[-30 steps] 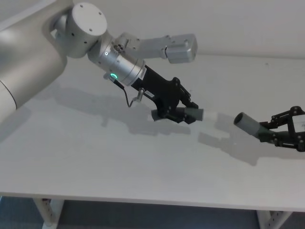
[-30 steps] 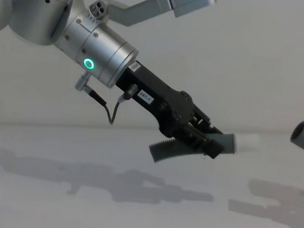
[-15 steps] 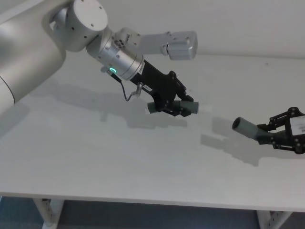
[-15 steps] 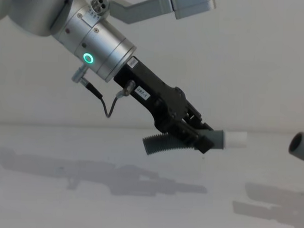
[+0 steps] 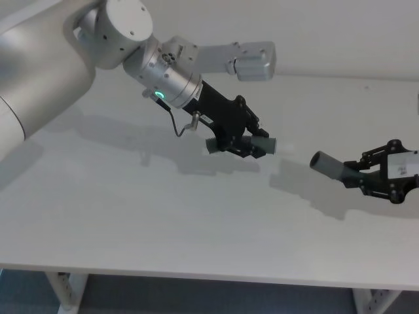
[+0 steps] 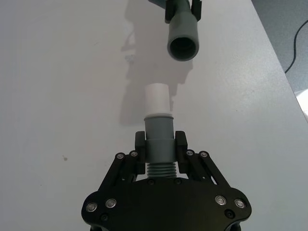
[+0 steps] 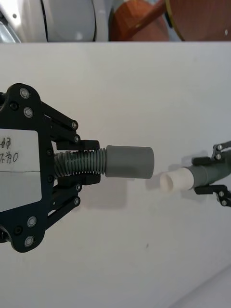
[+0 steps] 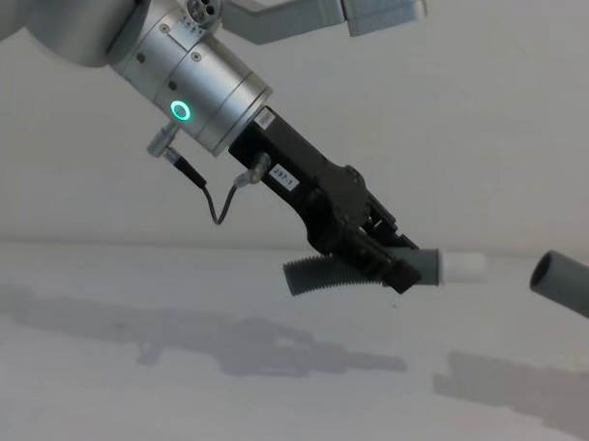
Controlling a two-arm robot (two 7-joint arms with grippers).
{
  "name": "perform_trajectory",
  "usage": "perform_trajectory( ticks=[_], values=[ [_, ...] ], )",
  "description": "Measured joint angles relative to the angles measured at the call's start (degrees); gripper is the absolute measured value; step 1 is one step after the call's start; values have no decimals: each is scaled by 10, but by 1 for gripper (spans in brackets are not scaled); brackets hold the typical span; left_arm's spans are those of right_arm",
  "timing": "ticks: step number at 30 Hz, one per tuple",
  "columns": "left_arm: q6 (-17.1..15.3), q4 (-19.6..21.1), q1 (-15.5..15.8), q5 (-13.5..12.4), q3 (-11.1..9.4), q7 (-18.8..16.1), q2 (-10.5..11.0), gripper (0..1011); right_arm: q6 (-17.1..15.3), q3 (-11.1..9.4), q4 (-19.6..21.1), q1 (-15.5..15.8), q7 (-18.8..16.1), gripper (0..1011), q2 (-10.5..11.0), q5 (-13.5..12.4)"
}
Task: Use both hands to pick up one end of the pipe from the table, align the ends, and insert them.
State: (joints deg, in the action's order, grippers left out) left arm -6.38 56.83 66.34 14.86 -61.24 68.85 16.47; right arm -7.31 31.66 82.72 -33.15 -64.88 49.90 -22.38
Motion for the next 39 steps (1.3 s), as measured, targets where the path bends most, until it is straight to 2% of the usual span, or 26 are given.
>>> perform_trajectory(
  ticks=[11,39],
  values=[
    [3,-6,4,2,-2,0,-5,343,-7,2,27,7,48,271,3,19],
    [4,-15,8,5,-6,3,-15,343,0,27,32,-5,84,270,2,51]
  ],
)
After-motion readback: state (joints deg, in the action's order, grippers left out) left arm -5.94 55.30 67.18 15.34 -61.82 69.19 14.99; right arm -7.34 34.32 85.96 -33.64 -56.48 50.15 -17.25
